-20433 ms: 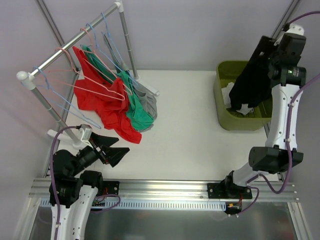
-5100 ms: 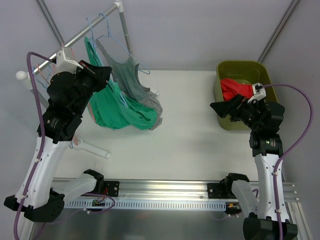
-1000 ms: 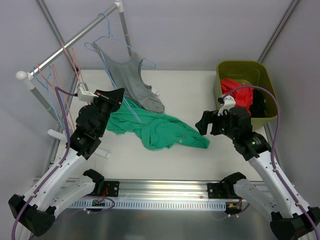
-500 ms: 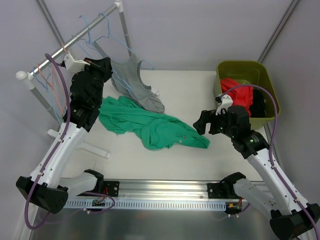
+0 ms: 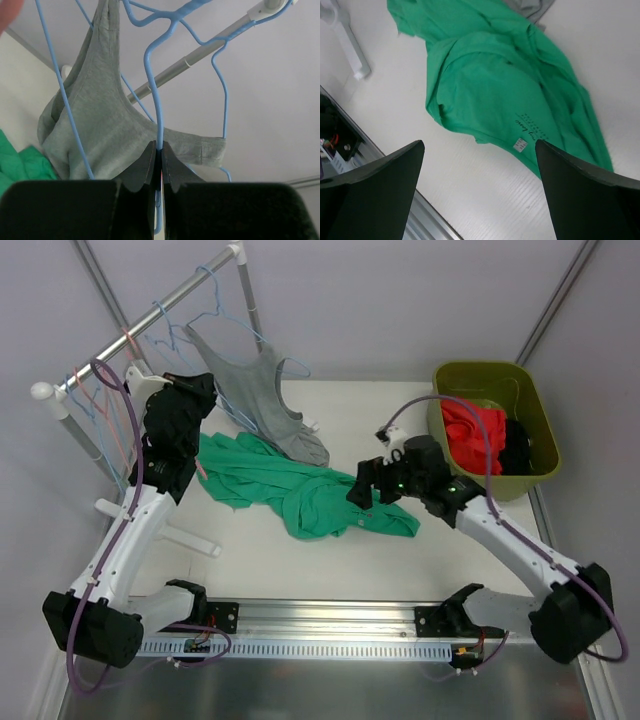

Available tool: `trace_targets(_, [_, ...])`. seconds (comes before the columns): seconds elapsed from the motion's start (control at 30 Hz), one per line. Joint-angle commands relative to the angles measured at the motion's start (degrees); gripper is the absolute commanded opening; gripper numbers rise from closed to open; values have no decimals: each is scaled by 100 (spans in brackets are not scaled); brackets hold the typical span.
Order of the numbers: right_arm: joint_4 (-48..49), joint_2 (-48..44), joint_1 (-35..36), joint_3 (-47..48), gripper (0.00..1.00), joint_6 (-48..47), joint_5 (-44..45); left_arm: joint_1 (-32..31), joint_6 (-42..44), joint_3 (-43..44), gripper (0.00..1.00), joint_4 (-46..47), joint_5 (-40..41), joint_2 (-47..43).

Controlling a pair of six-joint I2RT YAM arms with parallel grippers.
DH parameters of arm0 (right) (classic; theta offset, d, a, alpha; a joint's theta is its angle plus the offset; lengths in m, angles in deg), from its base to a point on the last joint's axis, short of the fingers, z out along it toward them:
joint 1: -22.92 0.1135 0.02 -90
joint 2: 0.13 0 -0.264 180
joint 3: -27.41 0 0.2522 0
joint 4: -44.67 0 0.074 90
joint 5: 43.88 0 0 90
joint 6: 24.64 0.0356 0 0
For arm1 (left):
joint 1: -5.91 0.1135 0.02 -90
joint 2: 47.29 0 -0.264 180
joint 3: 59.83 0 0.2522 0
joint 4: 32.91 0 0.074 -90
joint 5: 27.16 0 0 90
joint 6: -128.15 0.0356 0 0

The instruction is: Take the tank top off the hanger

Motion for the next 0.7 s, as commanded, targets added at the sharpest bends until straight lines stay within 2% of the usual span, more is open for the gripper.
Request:
trace_targets(0.0, [360, 677, 550, 571, 99, -19, 221, 117, -370, -108, 0, 51, -116, -172])
trace_targets(0.1, [422, 1336, 841, 940, 100, 33, 477, 117, -352, -73, 3, 59, -204, -216])
trace_targets(0.23, [536, 2074, 1175, 1397, 99, 69, 960, 117, -291, -29, 28, 59, -389, -374])
trace_targets(0.33, [484, 2628, 1500, 1731, 100, 86, 1529, 126, -99, 84, 39, 16, -547, -514])
trace_targets(0.37, [440, 2769, 1648, 1811, 100, 86, 1671, 126, -54, 111, 52, -80, -669, -558])
trace_targets(0.43, [195, 3259, 1755, 2004, 100, 86, 2319, 117, 95, 146, 67, -151, -802, -742])
trace_targets(0.47, [80, 3436, 1842, 2205, 99, 104, 2428, 117, 157, 147, 98, -213, -968, -804])
trace_targets(0.67, [-88, 4334, 2325, 2322, 100, 437, 3175, 117, 570, 278, 99, -564, -1531, -1375])
